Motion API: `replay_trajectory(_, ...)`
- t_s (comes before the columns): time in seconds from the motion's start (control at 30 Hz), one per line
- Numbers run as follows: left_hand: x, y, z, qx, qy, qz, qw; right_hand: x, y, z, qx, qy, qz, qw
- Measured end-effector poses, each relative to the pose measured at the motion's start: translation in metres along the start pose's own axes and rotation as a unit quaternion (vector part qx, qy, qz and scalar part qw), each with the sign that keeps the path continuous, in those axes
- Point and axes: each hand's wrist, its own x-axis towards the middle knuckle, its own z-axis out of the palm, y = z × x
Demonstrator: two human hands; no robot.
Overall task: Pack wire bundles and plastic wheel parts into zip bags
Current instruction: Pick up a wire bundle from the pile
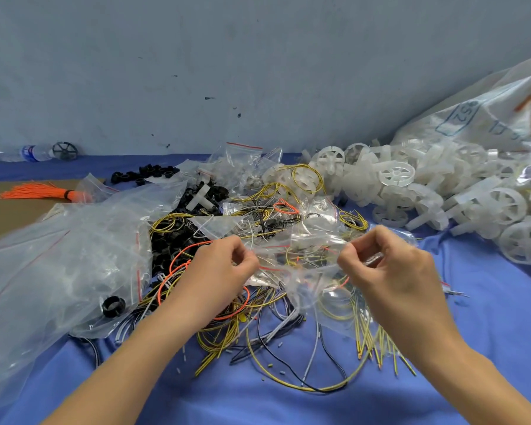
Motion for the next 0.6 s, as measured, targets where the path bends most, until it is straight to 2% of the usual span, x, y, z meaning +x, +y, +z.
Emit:
replay_trajectory(0.1, -0.002, 0.014, 0.004, 0.01, 0.055, 0.049, 0.997, -0.003, -0.012, 0.007, 0.016, -0.007, -0.003, 1.0)
replay_trajectory(0.27, -0.021, 0.043, 0.011, 0.052, 0.134, 0.23, 0.963, -0.002, -0.027, 0.015, 0.006, 0.008, -0.016, 1.0)
replay_trajectory(0.37, -0.028, 0.05, 0.014, 0.027, 0.135, 0.263, 0.955, -0.003, -0.034, 0.018, -0.014, 0.014, -0.041, 0.999)
replay_trajectory(0.47, -0.024, 0.052, 0.012, -0.061, 0.073, 0.217, 0.972, 0.0, -0.042, 0.017, -0.031, 0.022, -0.094, 0.995)
replay_trajectory(0.53, -0.016, 0.051, 0.012, -0.184, -0.038, 0.117, 0.975, -0.001, -0.049, 0.016, -0.054, 0.026, -0.139, 0.989)
replay_trajectory(0.6, -0.011, 0.047, 0.012, -0.325, -0.142, 0.012, 0.935, -0.005, -0.058, 0.017, -0.086, 0.038, -0.179, 0.979)
